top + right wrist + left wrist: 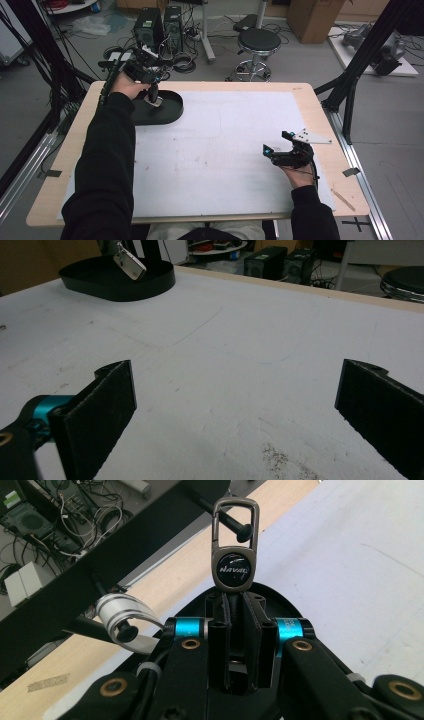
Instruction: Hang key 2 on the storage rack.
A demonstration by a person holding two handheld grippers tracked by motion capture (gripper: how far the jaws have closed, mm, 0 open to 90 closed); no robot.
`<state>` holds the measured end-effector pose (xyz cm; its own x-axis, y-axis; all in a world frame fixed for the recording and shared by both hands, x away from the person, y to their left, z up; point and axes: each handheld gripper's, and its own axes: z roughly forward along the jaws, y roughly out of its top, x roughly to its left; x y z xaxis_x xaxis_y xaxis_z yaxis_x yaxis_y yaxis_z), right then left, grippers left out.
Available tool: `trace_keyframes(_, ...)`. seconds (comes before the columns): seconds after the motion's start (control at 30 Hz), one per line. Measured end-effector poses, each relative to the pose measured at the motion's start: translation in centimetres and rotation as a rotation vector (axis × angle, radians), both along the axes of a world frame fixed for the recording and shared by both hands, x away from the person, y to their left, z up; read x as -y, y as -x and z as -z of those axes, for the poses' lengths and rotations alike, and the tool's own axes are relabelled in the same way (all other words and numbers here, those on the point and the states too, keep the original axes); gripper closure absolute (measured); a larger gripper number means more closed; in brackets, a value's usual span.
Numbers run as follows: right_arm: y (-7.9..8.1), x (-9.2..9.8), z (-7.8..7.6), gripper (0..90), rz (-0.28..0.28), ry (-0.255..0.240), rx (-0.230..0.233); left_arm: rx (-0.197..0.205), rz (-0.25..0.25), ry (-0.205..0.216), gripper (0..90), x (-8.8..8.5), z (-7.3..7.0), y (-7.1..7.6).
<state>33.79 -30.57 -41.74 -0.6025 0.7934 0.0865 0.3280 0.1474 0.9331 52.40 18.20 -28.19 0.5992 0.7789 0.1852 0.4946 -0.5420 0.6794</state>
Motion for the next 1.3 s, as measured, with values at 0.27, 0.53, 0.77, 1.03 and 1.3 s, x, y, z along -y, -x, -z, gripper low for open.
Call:
trace_keyframes(0.27,0.0,0.0,0.0,2.1,0.000,0.002,-0.001,0.031,-0.027,-0.012,81.5,0.7,0.8,-0.8)
trace_keyframes(0.53,0.0,0.0,0.0,2.1,-0.003,-0.003,-0.002,-0.029,0.036,0.075,49.2,0.3,0.9,-0.7)
trace_keyframes(0.77,0.1,0.0,0.0,2.1,-0.002,-0.001,-0.001,-0.089,0.119,0.231,13.2,0.1,0.0,0.7)
trace_keyframes(1.03,0.1,0.3,-0.2,2.1,0.009,-0.016,0.012,-0.081,0.156,0.311,5.9,-0.3,0.6,3.1)
trace_keyframes(1.3,0.1,0.2,-0.2,2.1,0.011,-0.020,0.012,-0.048,0.169,0.345,1.7,-1.0,0.5,4.9)
